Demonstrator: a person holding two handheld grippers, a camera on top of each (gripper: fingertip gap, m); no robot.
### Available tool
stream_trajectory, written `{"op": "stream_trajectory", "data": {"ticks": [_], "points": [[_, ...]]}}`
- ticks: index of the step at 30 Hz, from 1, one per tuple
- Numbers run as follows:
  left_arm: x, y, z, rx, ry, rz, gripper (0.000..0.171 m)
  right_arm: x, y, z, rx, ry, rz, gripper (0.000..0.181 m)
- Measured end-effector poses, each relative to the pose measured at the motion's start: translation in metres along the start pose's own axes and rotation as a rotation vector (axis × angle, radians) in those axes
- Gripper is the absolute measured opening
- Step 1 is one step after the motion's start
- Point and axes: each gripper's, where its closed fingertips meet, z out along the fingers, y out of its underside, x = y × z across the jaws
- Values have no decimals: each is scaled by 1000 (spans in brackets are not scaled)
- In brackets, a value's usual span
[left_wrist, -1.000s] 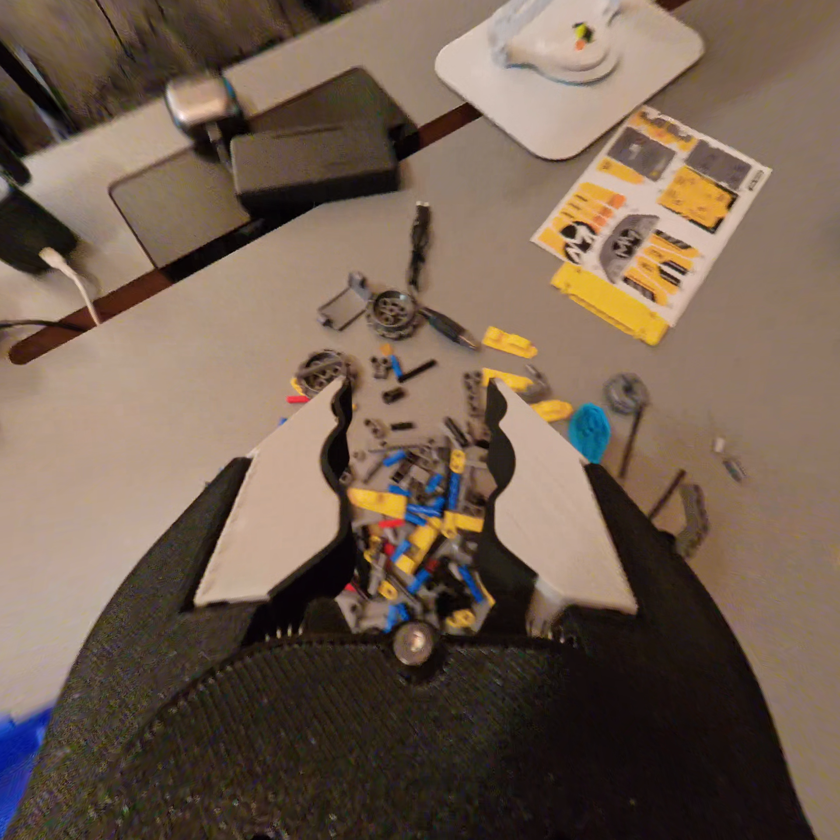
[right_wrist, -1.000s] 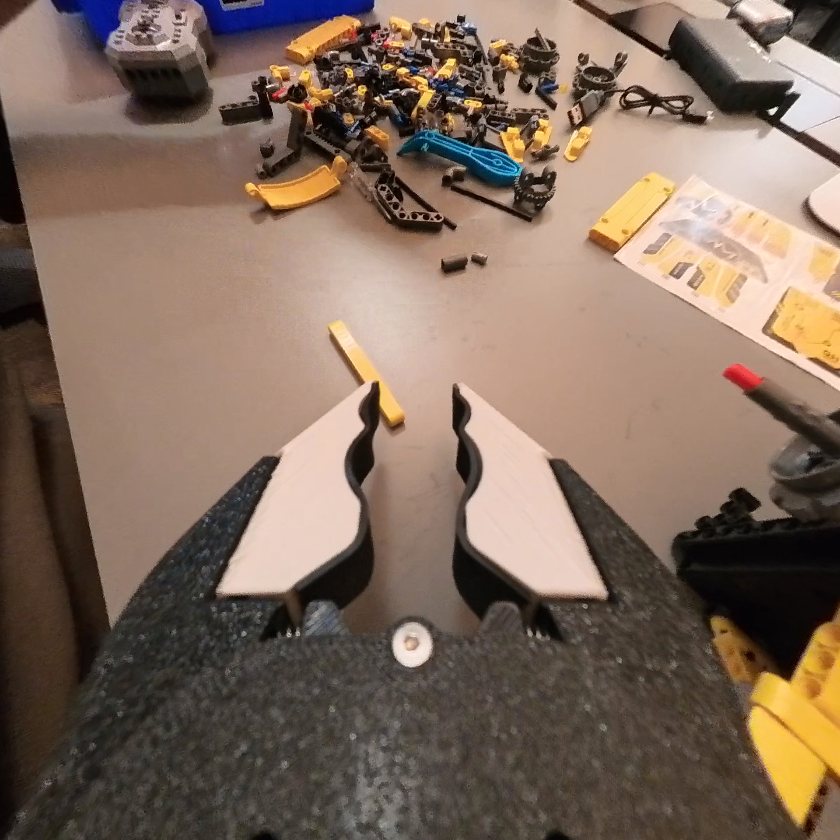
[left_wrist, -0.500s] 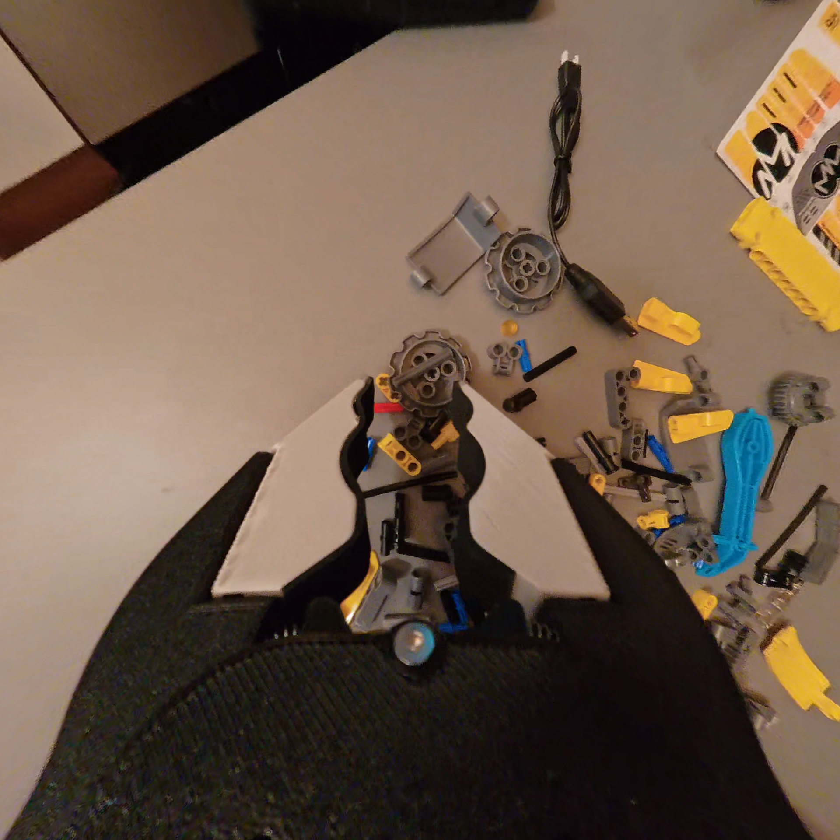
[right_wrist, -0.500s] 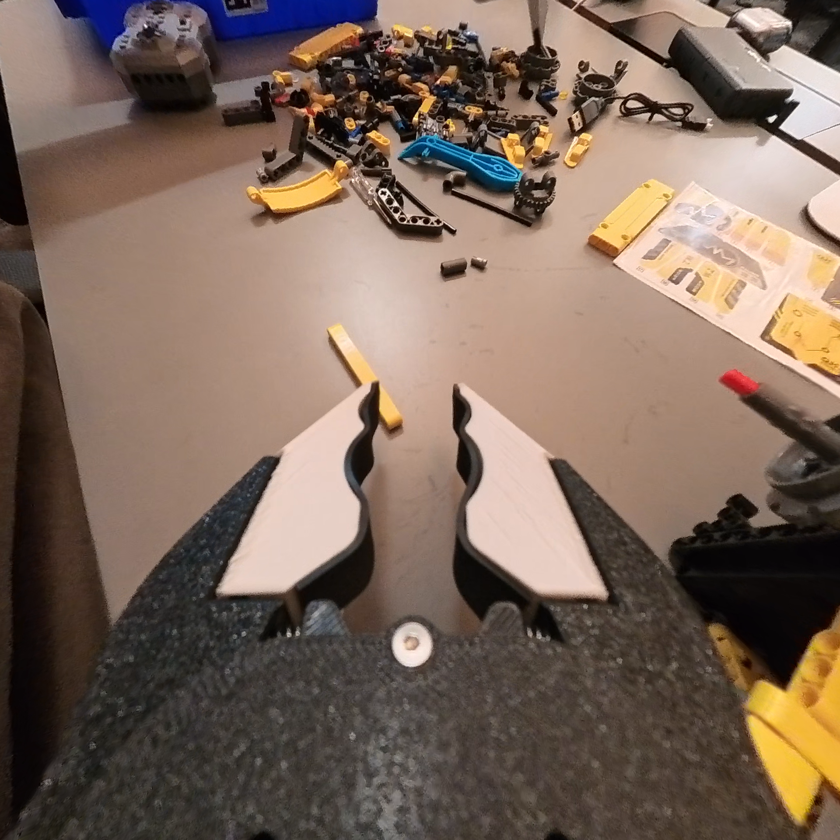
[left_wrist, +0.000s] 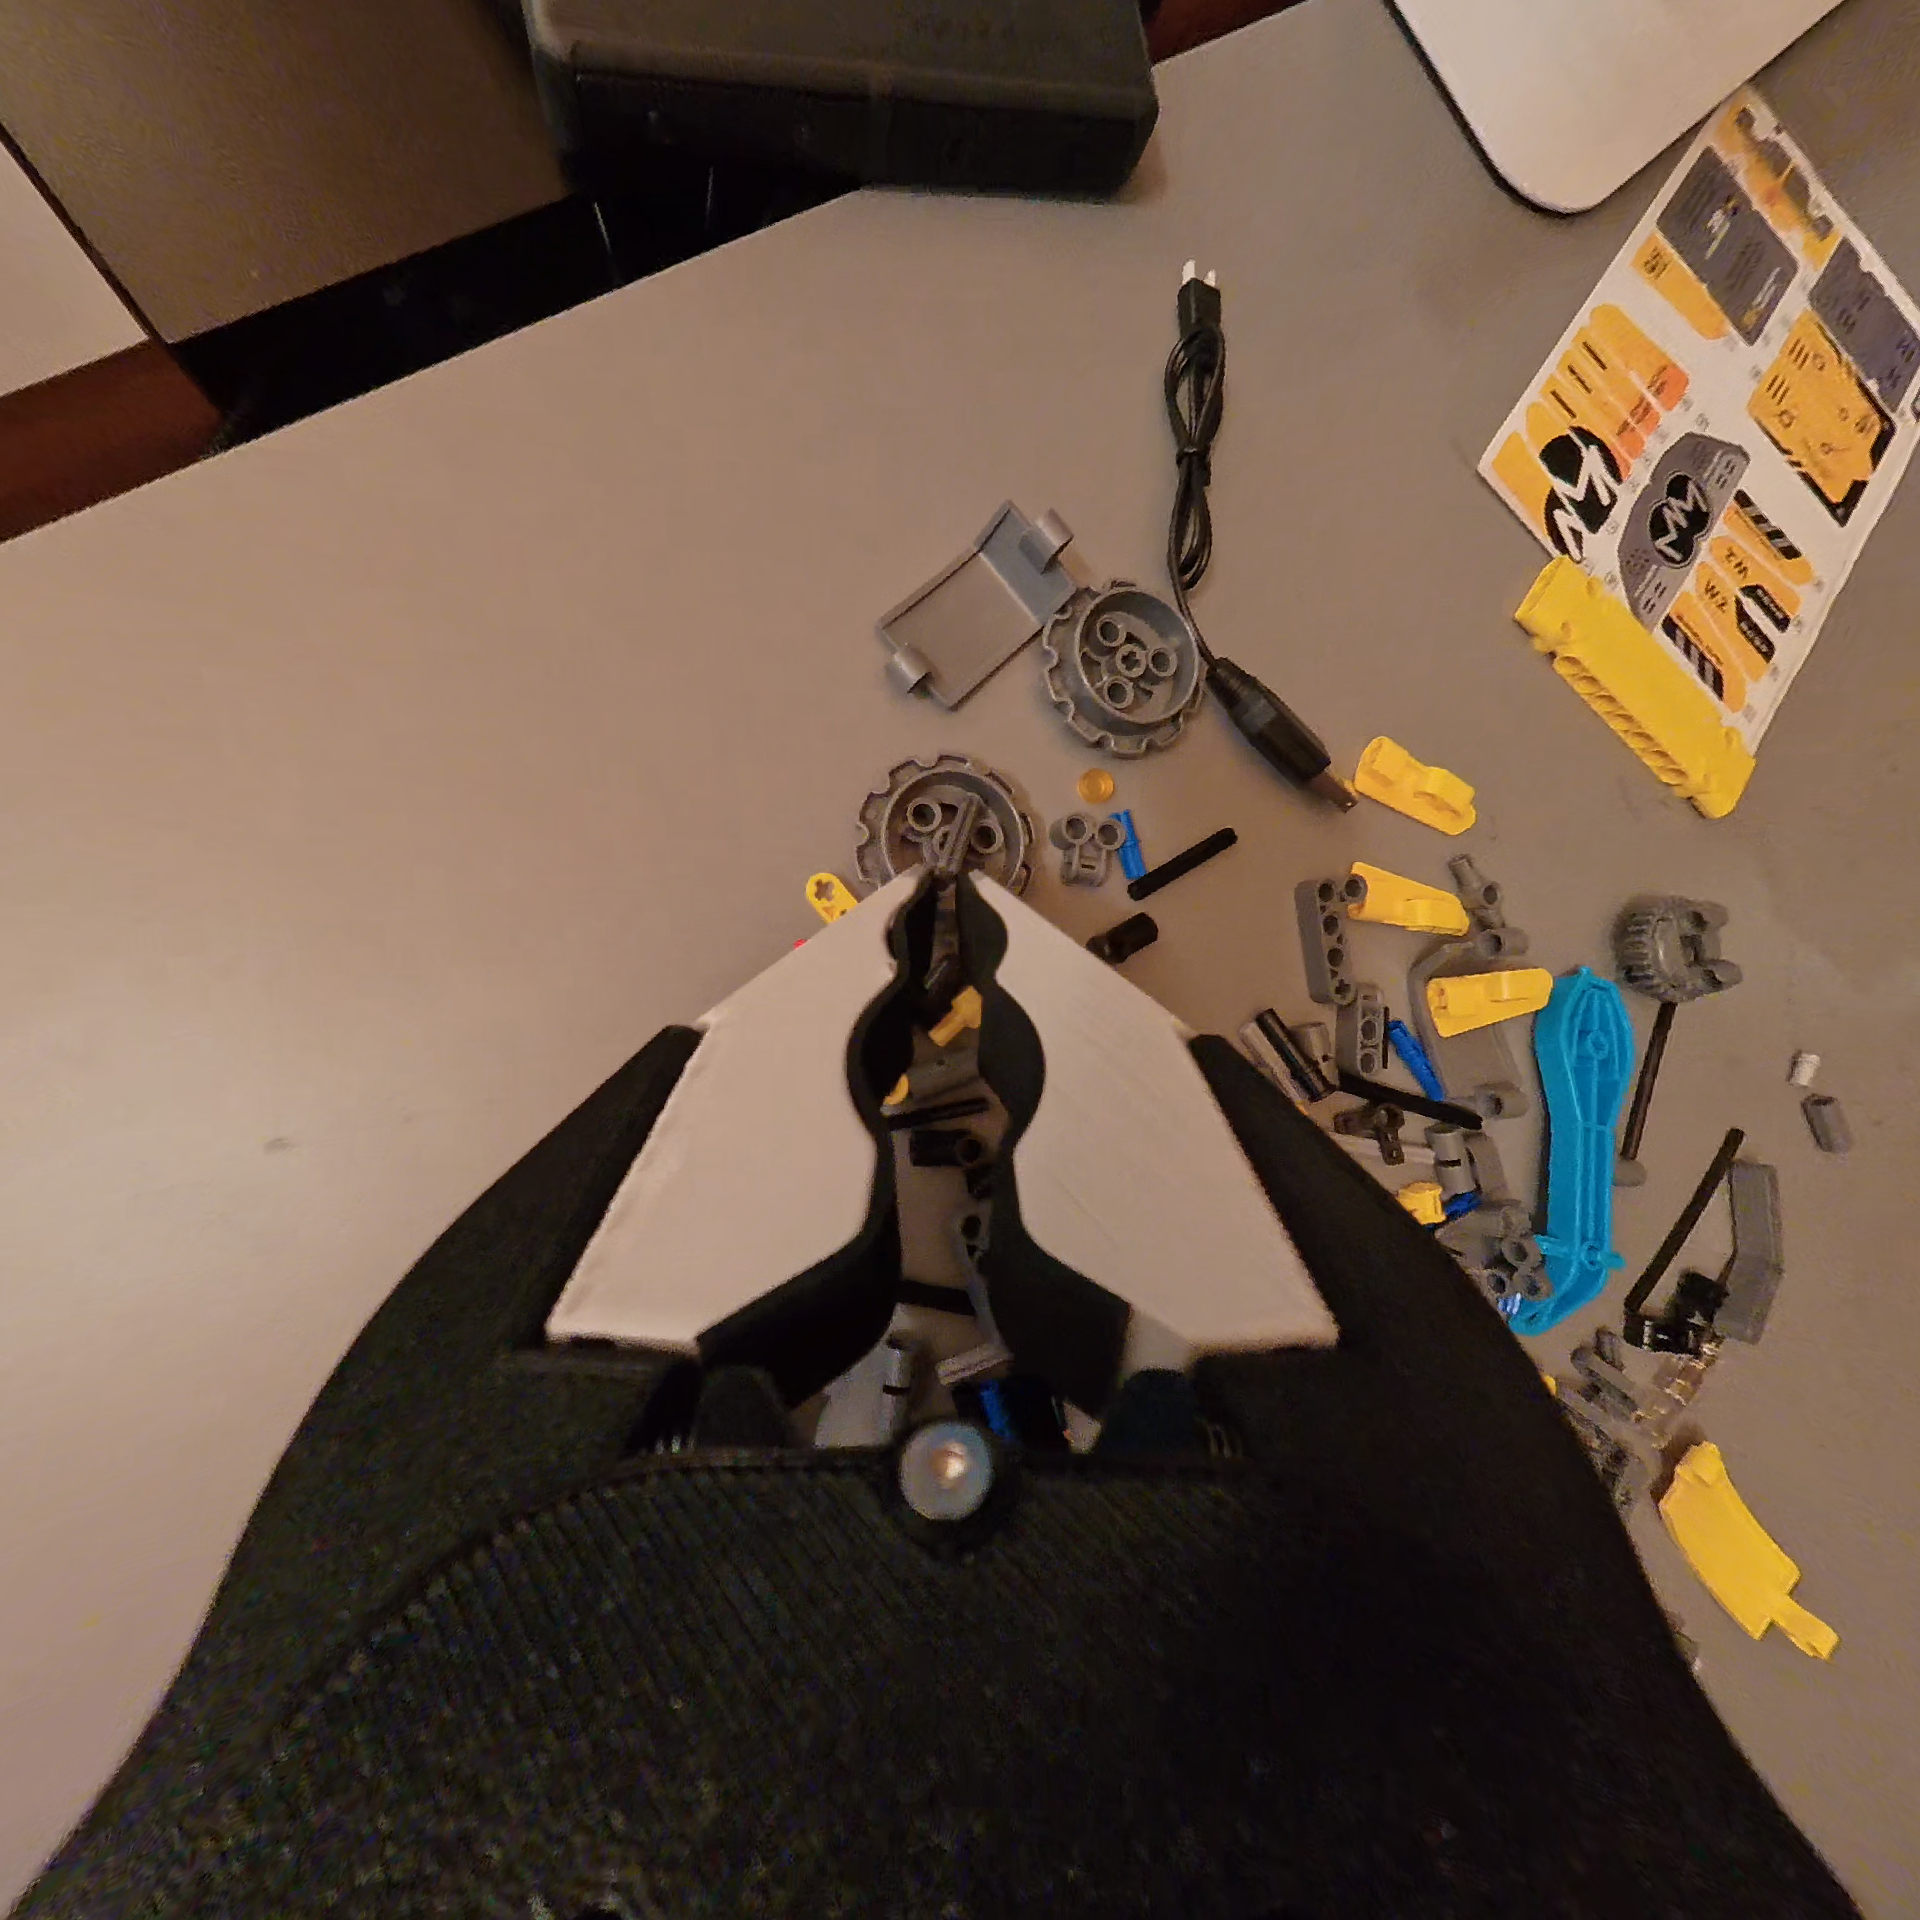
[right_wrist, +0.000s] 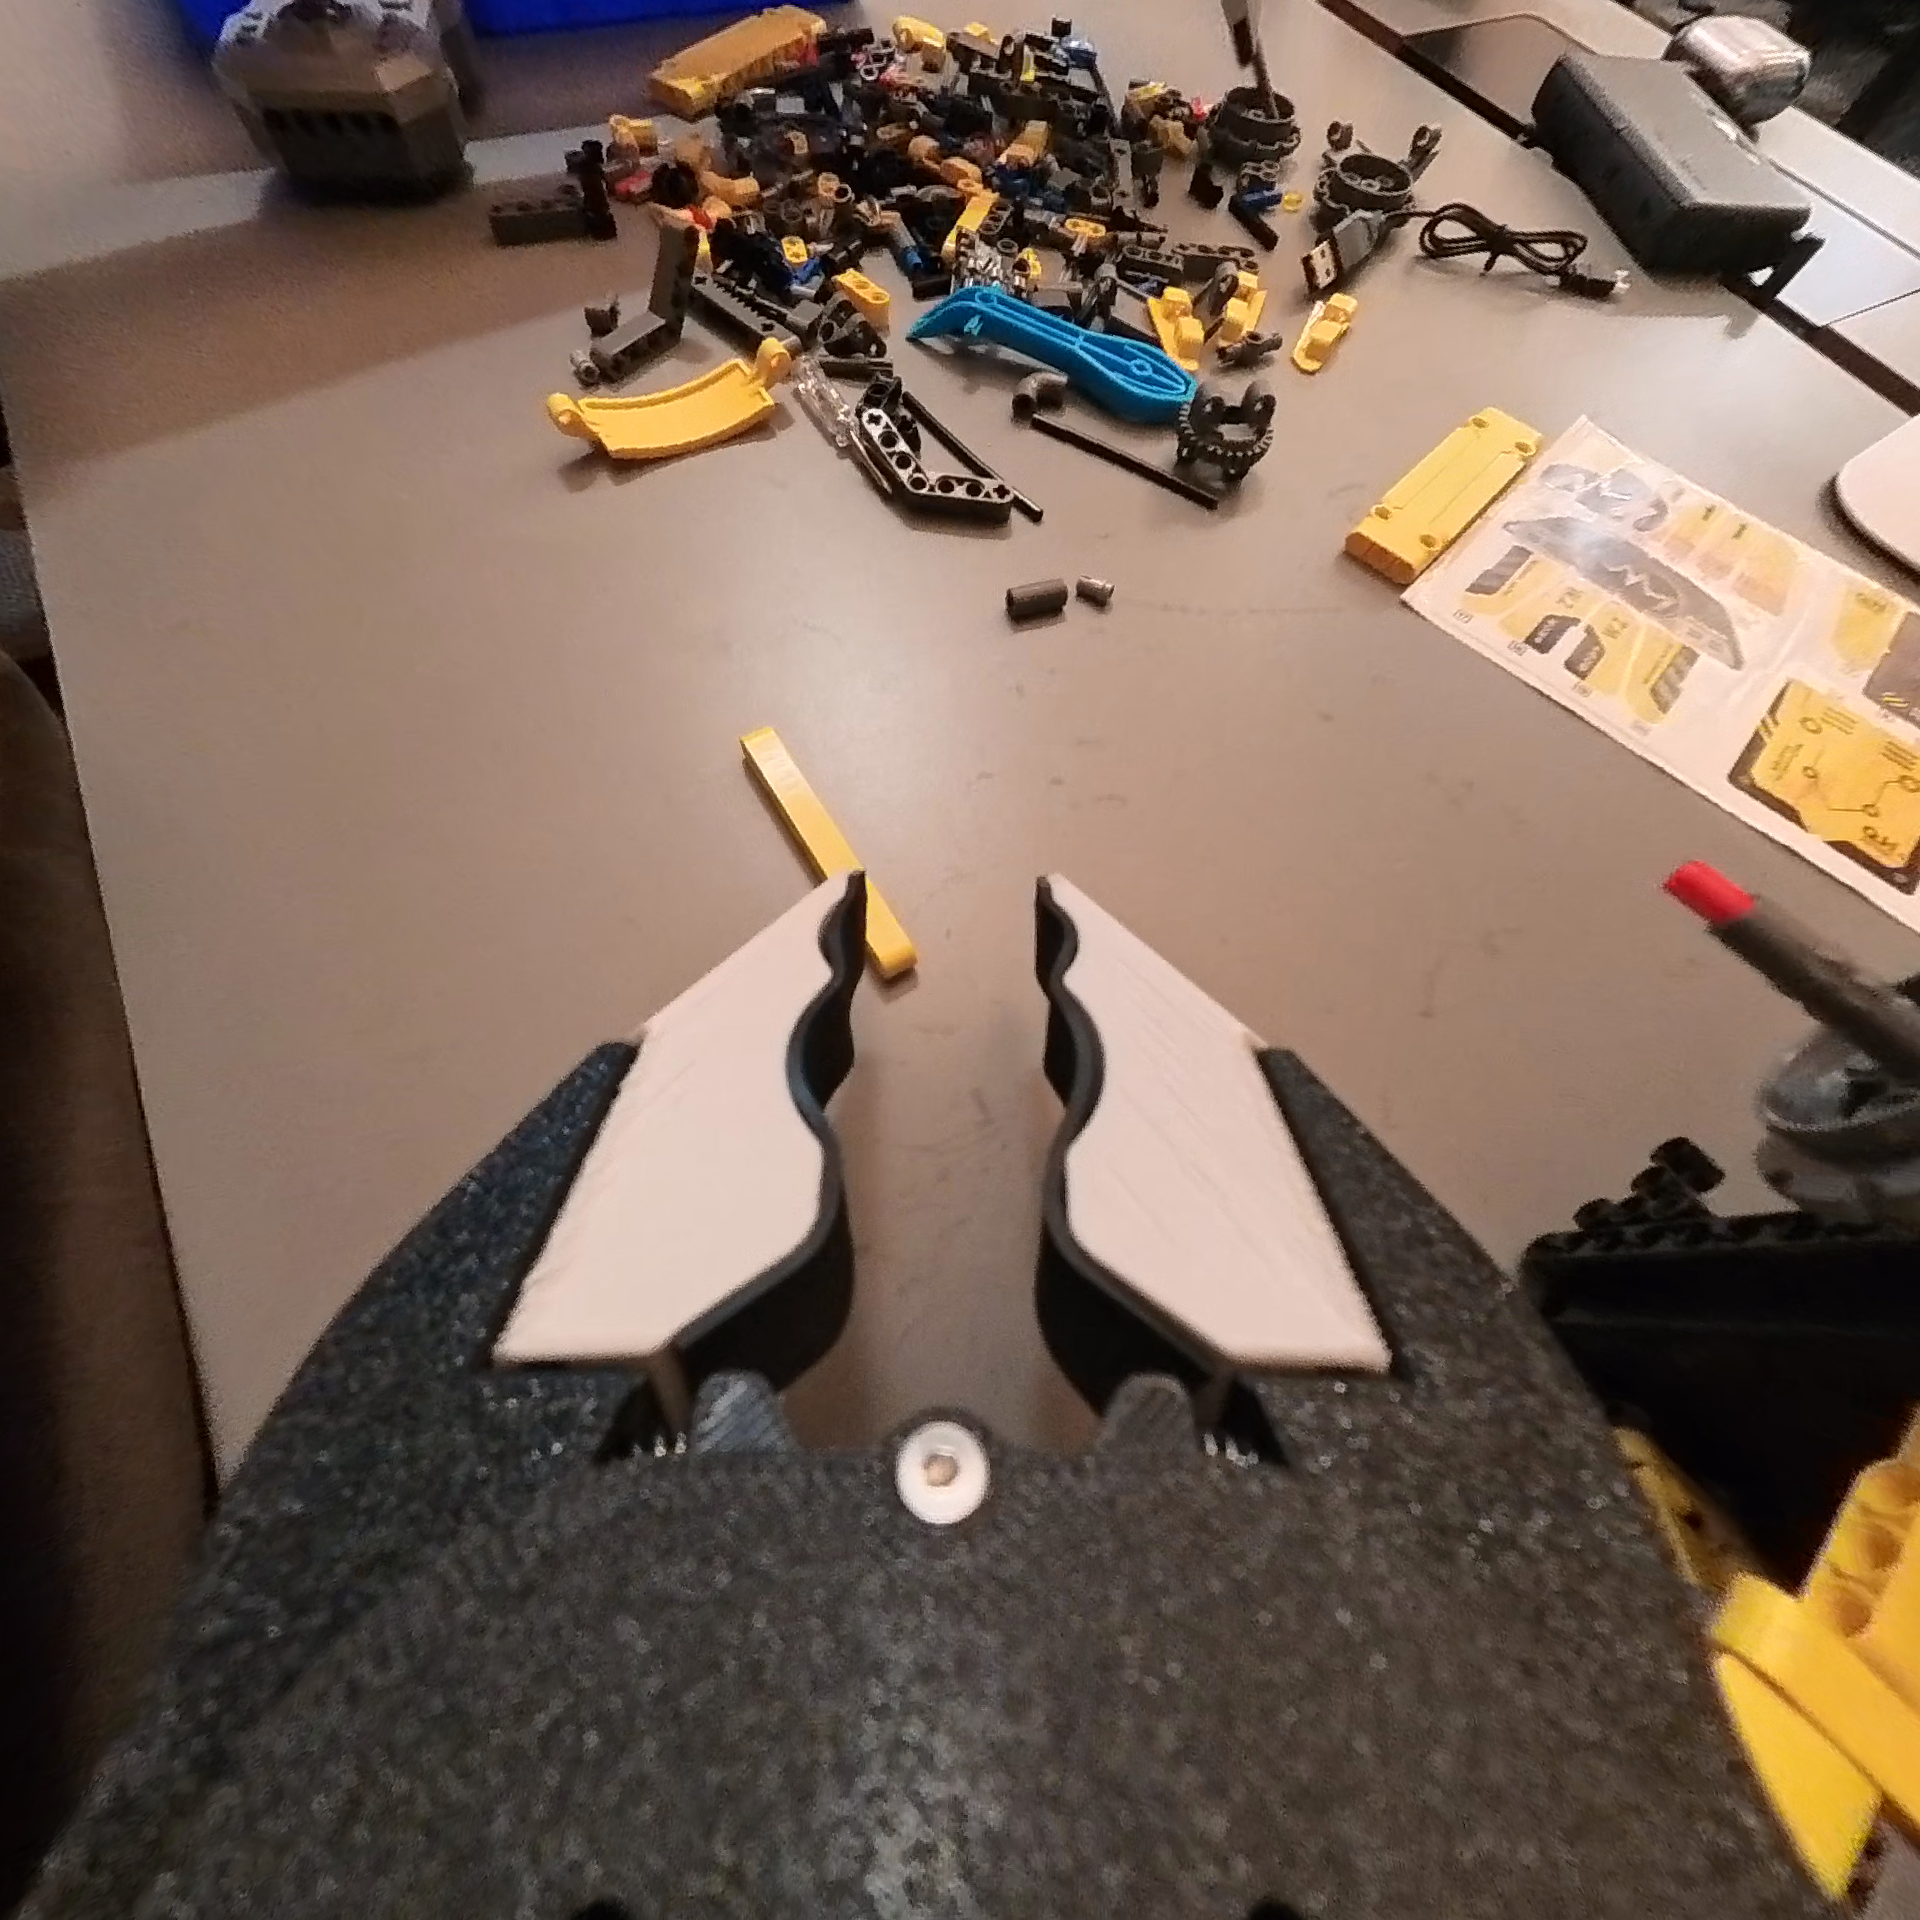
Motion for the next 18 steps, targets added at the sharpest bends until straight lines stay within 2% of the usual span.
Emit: {"op": "stream_trajectory", "data": {"ticks": [12,14,18], "points": [[25,-8,-28,117,24,29,0,1,0,0,2,0,6,32],[45,-11,-38,161,66,33,0,1,0,0,4,1,6,32],[128,-10,-63,247,214,130,0,1,-1,-1,6,-1,13,32]]}}
